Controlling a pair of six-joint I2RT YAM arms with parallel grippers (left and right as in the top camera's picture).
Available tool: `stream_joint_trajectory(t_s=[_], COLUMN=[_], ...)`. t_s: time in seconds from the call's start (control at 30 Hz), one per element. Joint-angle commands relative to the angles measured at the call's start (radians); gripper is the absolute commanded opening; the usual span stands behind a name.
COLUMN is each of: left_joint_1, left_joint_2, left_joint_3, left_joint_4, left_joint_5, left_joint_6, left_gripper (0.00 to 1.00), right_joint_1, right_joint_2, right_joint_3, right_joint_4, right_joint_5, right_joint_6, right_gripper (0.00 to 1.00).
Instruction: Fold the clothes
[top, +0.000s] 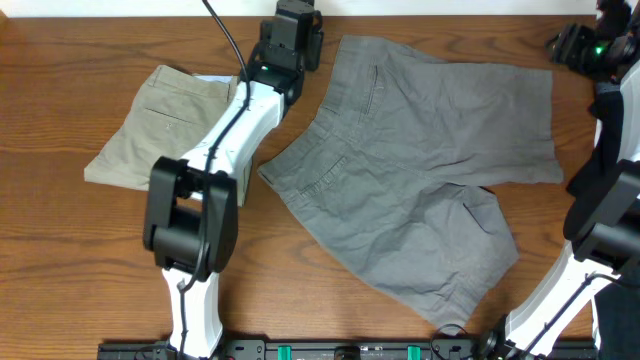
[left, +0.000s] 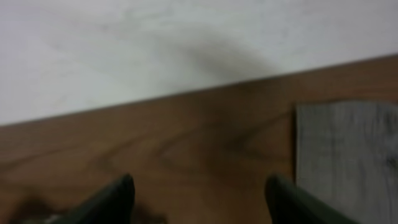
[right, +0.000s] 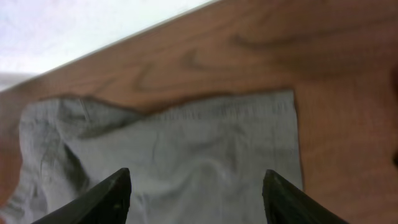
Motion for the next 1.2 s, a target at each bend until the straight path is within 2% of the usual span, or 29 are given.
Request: stream_joint_trajectory(t_s=[0.0,0.03,0.13,0.33,0.43,0.57,0.63,0.7,0.73,0.77,0.8,0.87,0.9,1.03,1.17], left_joint_1=[0.003,0.003,0.003,0.003,0.003,0.003,0.003,0.003,0.002,-0.001,-0.003,-0.010,-0.013,-0.025,-0.029], left_joint_2=[-0.146,-0.171,-0.229,-0.259,-0.254,-0.246,-0.236,-0.225,-0.217,-0.206,-0.197,-0.179,-0.168,-0.150,-0.148], left_joint_3=[0.017,0.017,0.017,0.016,0.014,0.003,-0.005,-0.016,-0.021,-0.027,-0.032,-0.037,-0.037,-0.038,-0.038], left_joint_4=[-0.100,-0.153,-0.296,-0.531,-0.601,-0.657,-0.679,-0.695,-0.697,-0.698,-0.698,-0.702,-0.704,-0.715,-0.710], left_joint_5=[-0.038,-0.032,-0.001,0.227,0.289,0.341,0.369,0.407,0.425,0.446,0.458,0.461,0.461,0.461,0.461], left_joint_6=[-0.014,-0.014,-0.022,-0.022,-0.022,-0.021,-0.021,-0.017,-0.014,-0.006,0.000,0.001,0.002,0.002,0.002], left_gripper=[0.83,0.88,0.90,0.82,0.80,0.69,0.65,0.57,0.52,0.45,0.37,0.32,0.32,0.29,0.29], right_joint_1=[-0.021,-0.024,-0.025,0.005,0.034,0.066,0.078,0.089,0.093,0.093,0.093,0.093,0.093,0.094,0.094], right_joint_2=[-0.082,-0.091,-0.099,-0.095,-0.095,-0.095,-0.095,-0.095,-0.095,-0.095,-0.095,-0.095,-0.094,-0.093,-0.093], right_joint_3=[0.021,0.021,0.021,-0.025,-0.074,-0.153,-0.210,-0.280,-0.313,-0.357,-0.396,-0.467,-0.505,-0.628,-0.701], right_joint_4=[-0.081,-0.121,-0.256,-0.519,-0.528,-0.488,-0.446,-0.372,-0.327,-0.258,-0.189,-0.054,0.015,0.255,0.398], right_joint_5=[0.022,0.022,0.024,0.031,0.071,0.104,0.152,0.187,0.201,0.221,0.229,0.232,0.232,0.235,0.274], right_joint_6=[-0.026,-0.026,-0.034,-0.127,-0.135,-0.127,-0.070,-0.008,0.023,0.077,0.118,0.178,0.216,0.326,0.418], right_gripper=[0.66,0.66,0.67,0.63,0.64,0.65,0.62,0.50,0.39,0.24,0.14,0.04,0.01,0.01,0.01])
